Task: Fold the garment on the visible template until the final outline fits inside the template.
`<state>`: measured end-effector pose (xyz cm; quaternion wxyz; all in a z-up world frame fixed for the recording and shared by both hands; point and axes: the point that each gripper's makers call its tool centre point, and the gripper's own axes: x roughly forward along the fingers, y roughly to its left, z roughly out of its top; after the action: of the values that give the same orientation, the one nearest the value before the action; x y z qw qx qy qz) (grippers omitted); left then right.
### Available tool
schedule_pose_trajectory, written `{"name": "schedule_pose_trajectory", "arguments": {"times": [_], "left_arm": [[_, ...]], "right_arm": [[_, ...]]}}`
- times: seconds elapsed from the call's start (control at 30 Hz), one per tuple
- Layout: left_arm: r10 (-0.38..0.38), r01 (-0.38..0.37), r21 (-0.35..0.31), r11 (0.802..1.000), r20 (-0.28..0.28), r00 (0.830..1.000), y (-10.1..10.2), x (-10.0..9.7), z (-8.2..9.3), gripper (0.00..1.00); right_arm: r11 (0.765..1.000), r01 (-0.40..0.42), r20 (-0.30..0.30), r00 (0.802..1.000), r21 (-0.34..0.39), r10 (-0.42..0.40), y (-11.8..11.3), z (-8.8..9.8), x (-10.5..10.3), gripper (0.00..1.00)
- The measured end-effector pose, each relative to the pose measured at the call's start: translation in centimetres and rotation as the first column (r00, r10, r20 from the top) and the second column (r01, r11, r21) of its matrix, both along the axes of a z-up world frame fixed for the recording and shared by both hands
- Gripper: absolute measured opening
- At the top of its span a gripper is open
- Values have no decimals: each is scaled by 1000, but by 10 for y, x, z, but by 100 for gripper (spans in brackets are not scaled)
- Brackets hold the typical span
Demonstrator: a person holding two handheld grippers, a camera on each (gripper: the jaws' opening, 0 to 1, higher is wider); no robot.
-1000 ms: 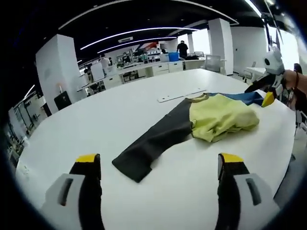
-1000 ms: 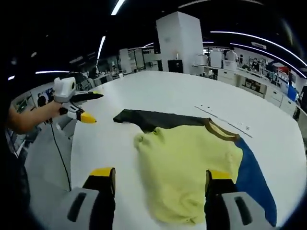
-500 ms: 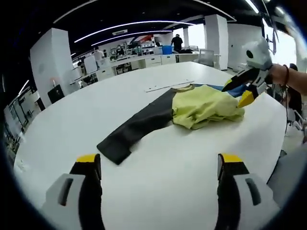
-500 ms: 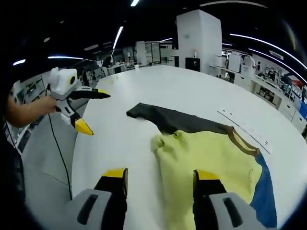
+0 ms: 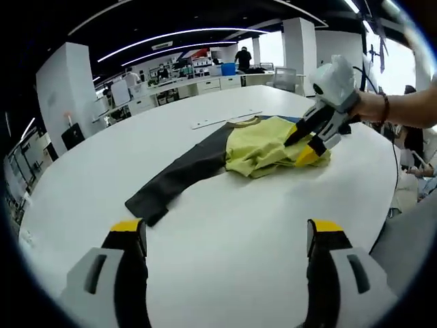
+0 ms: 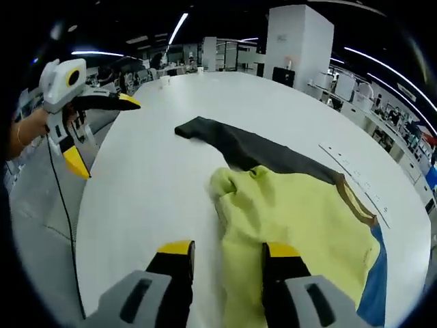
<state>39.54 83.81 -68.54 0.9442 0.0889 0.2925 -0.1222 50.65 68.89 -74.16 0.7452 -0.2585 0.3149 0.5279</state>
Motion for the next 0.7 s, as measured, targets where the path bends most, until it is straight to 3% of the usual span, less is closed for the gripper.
{"name": "schedule_pose_trajectory", "arguments": {"times": [0.1, 0.3, 0.4, 0.5, 0.7], "left_arm": [[-10, 10, -7, 1000, -5, 1000, -4, -2, -1, 94], [-50, 50, 0, 999, -27, 998, -15, -4, -5, 93], [-63, 63, 9, 998, -27, 998, -18, -3, -5, 93], [-55, 55, -7, 998, -20, 998, -19, -2, -5, 92], [-70, 69, -28, 997, -13, 997, -29, -2, -4, 88]], "right_arm": [[998, -8, 30, 999, -55, 10, -3, -13, 6, 32], [997, 14, -1, 1000, -82, -15, -6, -32, 10, 28], [997, 34, -17, 999, -75, -36, -6, -32, 12, 25], [995, 61, 1, 998, -79, -61, -9, -32, 20, 15], [995, 85, -19, 996, -58, -86, -11, -30, 25, 9]]}}
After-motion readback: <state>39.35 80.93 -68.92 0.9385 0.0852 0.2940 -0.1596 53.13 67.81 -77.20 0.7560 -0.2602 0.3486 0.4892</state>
